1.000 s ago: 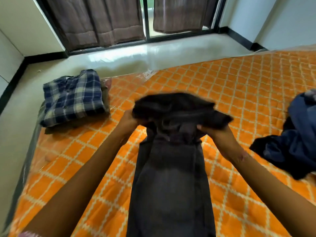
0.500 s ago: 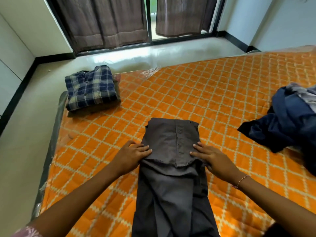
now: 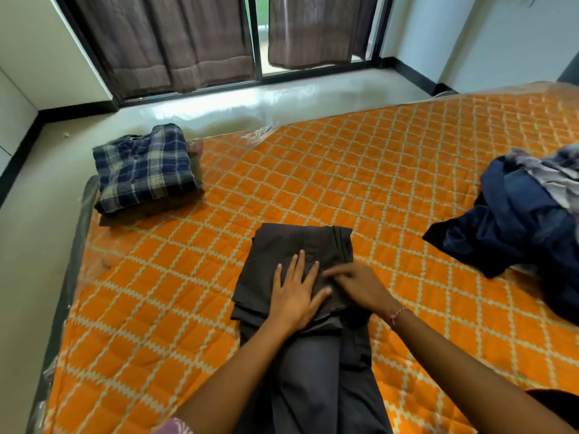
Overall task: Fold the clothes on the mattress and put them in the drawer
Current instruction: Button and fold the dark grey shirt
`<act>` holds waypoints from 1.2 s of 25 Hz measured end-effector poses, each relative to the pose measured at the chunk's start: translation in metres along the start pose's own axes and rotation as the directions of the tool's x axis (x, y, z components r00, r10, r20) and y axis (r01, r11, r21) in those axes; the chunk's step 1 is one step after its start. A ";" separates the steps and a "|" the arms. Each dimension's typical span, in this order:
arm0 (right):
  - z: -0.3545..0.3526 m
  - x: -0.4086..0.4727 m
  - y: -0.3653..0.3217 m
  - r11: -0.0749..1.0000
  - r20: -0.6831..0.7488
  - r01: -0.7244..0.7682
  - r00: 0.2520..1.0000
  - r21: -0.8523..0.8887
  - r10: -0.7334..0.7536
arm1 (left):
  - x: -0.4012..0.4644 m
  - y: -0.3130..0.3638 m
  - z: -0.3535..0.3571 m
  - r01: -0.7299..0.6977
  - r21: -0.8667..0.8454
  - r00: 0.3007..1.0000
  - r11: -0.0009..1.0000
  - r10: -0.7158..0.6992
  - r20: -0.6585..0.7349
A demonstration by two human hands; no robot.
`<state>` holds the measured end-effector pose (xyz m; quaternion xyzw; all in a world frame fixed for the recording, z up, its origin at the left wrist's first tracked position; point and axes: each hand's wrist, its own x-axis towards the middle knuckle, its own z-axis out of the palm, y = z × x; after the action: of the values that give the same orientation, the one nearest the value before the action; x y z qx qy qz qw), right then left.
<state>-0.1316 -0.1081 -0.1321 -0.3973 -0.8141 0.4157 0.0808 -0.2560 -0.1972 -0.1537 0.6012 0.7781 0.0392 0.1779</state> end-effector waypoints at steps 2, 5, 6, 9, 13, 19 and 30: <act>-0.020 0.025 0.019 0.962 -0.381 -0.182 0.890 0.205 0.250 | 0.001 -0.008 0.013 0.018 0.046 0.999 0.999 -0.015 -0.050; -0.027 0.059 0.023 0.958 -0.339 -0.275 0.896 0.085 0.288 | 0.018 -0.001 0.003 0.050 0.165 0.975 0.985 -0.012 -0.222; -0.020 0.068 0.021 0.970 -0.271 -0.244 0.933 0.010 0.238 | 0.030 0.003 0.002 0.059 0.174 0.970 0.983 -0.016 -0.243; -0.012 0.086 0.028 0.980 -0.308 -0.184 0.939 -0.077 0.153 | 0.051 0.001 0.007 0.035 0.143 0.982 0.989 -0.007 -0.187; -0.022 0.095 0.055 0.749 -0.307 -0.215 0.816 0.627 0.490 | 0.053 -0.002 0.027 0.073 0.063 0.969 0.995 -0.055 -0.243; -0.015 0.095 0.025 0.474 -0.265 -0.235 0.588 0.848 0.764 | 0.050 -0.001 0.015 0.061 -0.047 0.976 0.997 -0.069 -0.208; -0.037 0.102 0.051 0.838 -0.553 -0.308 0.641 0.450 0.532 | 0.110 -0.014 -0.010 0.057 0.088 0.997 0.995 -0.052 -0.053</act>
<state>-0.1530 0.0046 -0.1666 -0.6794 -0.5377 0.3797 0.3241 -0.2952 -0.0953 -0.1731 0.5859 0.7994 0.0147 0.1320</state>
